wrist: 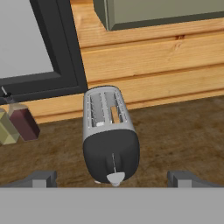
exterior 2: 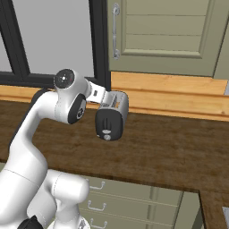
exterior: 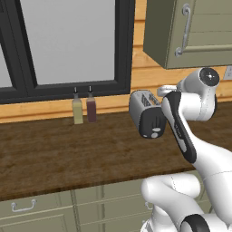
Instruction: Start the toaster. Once the lever pops up, take the bread to the plate on the dining counter.
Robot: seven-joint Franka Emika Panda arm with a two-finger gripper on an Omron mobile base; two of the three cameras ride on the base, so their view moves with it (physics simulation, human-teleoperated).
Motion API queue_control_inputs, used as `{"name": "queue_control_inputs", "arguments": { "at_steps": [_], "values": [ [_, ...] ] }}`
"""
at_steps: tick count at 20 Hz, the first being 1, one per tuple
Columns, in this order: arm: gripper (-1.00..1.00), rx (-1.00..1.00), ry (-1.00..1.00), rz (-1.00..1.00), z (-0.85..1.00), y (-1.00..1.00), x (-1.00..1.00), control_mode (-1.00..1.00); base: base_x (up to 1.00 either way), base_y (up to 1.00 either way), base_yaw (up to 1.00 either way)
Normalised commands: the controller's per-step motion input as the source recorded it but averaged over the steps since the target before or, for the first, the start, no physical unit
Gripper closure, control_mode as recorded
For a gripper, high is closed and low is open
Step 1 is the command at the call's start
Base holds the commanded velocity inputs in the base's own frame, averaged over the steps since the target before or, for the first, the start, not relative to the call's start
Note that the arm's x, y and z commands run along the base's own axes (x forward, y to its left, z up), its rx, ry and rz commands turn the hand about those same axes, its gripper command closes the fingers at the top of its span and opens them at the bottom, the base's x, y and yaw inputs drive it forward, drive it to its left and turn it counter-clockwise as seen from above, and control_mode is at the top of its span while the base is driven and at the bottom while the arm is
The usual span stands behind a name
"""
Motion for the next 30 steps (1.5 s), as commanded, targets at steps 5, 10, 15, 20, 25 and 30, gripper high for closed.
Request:
{"name": "queue_control_inputs", "arguments": {
  "at_steps": [5, 10, 15, 20, 25, 30],
  "values": [
    [-1.00, 0.00, 0.00, 0.00, 0.00, 0.00, 0.00, -1.00, 0.00, 0.00, 0.00],
    [-1.00, 0.00, 0.00, 0.00, 0.00, 0.00, 0.00, -1.00, 0.00, 0.00, 0.00],
    [-1.00, 0.00, 0.00, 0.00, 0.00, 0.00, 0.00, -1.00, 0.00, 0.00, 0.00],
    [-1.00, 0.00, 0.00, 0.00, 0.00, 0.00, 0.00, -1.00, 0.00, 0.00, 0.00],
    [-1.00, 0.00, 0.00, 0.00, 0.00, 0.00, 0.00, -1.00, 0.00, 0.00, 0.00],
    [-1.00, 0.00, 0.00, 0.00, 0.00, 0.00, 0.00, -1.00, 0.00, 0.00, 0.00]
  ]
}}
